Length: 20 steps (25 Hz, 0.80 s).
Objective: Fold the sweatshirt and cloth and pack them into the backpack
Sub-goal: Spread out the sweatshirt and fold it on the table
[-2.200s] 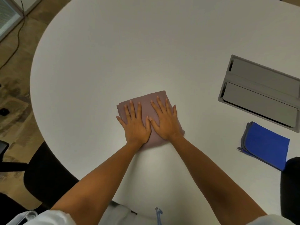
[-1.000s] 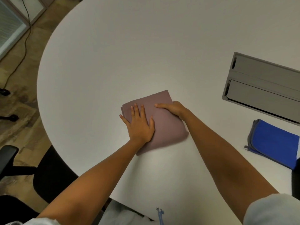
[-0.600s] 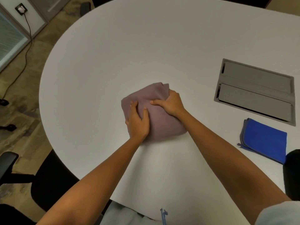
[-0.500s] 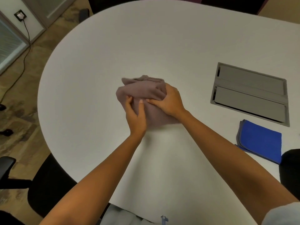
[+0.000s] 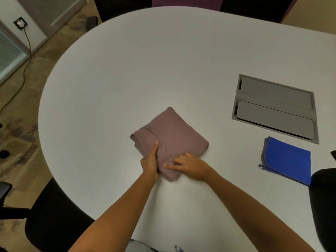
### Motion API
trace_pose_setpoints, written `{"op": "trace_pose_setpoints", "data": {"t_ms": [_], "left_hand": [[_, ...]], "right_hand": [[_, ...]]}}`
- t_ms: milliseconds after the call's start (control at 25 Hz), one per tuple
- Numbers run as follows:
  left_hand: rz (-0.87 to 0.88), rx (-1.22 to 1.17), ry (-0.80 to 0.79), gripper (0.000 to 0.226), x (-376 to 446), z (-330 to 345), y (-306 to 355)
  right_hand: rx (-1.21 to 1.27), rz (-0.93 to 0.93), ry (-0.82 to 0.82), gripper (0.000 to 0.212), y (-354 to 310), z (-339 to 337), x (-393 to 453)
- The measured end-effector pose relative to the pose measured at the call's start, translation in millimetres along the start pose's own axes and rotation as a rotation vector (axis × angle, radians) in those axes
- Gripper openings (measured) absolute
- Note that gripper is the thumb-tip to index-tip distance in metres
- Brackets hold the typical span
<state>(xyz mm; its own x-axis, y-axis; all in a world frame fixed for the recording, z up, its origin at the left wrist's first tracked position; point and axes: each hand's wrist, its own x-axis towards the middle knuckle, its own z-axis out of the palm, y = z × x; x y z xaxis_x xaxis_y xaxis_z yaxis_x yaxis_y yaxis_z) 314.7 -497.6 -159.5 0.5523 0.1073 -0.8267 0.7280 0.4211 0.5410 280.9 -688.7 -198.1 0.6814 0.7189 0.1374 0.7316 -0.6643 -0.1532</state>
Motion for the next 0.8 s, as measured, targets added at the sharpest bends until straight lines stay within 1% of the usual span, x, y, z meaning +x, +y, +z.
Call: {"op": "trace_pose_setpoints", "data": {"t_ms": [40, 120, 200, 280, 360, 440, 480, 560, 640, 720, 800], "left_hand": [[0.012, 0.072, 0.040, 0.086, 5, -3, -1], [0.067, 0.178, 0.005, 0.088, 11, -7, 7], [0.115, 0.317, -0.057, 0.083, 21, -6, 25], [0.136, 0.505, -0.116, 0.073, 35, 0, 55], [0.128, 0.767, -0.201, 0.070, 47, 12, 88], [0.142, 1.164, -0.251, 0.068, 59, 32, 117], [0.180, 1.386, -0.248, 0.063, 61, 44, 126], [0.315, 1.747, -0.213, 0.048, 63, 70, 132], [0.492, 1.997, -0.189, 0.042, 61, 92, 119], [0.764, 2.135, -0.212, 0.045, 59, 102, 102], [0.988, 2.159, -0.262, 0.047, 56, 104, 91]], "right_hand": [[0.023, -0.025, -0.062, 0.060, -5, 3, -5], [0.078, -0.060, -0.146, 0.059, -8, -1, -8], [0.141, -0.034, -0.112, 0.057, -1, -13, -5], [0.187, 0.080, -0.030, 0.058, 12, -28, 1], [0.220, 0.234, 0.054, 0.064, 27, -39, 5], [0.238, 0.375, 0.098, 0.070, 43, -48, 6], [0.245, 0.441, 0.094, 0.073, 49, -52, 7], [0.292, 0.553, 0.041, 0.079, 57, -54, 7], [0.392, 0.597, -0.023, 0.086, 54, -48, 7], [0.457, 0.628, -0.051, 0.093, 42, -38, 6], [0.477, 0.698, -0.040, 0.101, 29, -24, 5]]}}
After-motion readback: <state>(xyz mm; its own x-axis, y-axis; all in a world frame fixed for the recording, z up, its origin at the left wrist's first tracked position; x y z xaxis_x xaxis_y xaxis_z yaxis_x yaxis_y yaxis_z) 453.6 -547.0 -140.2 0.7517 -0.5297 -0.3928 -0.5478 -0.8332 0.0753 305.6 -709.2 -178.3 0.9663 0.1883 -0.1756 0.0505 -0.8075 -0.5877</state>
